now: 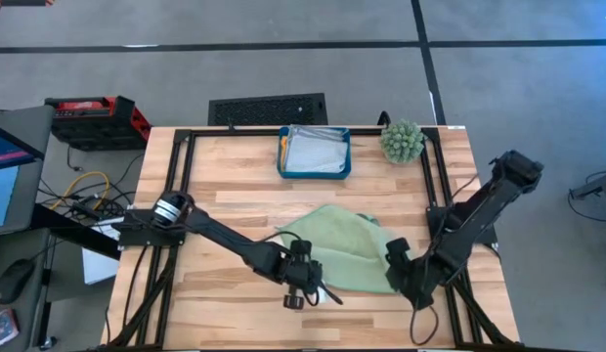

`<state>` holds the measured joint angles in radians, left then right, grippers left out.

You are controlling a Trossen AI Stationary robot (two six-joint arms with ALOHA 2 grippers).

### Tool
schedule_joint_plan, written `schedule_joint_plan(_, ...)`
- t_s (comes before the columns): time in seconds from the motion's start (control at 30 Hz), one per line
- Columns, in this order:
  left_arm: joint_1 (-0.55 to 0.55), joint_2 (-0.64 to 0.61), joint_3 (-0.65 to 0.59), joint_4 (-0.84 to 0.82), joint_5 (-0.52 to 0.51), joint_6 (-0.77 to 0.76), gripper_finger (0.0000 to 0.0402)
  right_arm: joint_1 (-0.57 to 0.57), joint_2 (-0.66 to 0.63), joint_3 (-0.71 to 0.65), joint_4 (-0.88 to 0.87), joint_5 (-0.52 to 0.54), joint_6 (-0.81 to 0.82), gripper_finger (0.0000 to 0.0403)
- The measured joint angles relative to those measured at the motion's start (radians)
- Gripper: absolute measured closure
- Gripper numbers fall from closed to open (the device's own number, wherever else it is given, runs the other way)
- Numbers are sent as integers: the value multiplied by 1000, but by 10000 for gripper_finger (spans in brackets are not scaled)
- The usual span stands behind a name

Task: Fold microfiber towels
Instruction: Fold the green microfiber cloth

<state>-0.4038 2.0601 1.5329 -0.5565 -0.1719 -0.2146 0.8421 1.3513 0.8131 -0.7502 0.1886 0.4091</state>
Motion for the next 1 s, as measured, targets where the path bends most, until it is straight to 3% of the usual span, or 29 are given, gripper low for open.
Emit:
schedule_joint_plan(0.3,-5,-63,2,-157,-27,-99,401,60,122,0,51,-43,126,163)
schedule_joint_plan(0.7,-8,-76,4,-196,-31,-124,401,135,219,0,46,-84,396,163)
schedule_joint_plan(1.0,-18,-76,4,-197,-24,-138,401,124,310,8,40,-132,406,163)
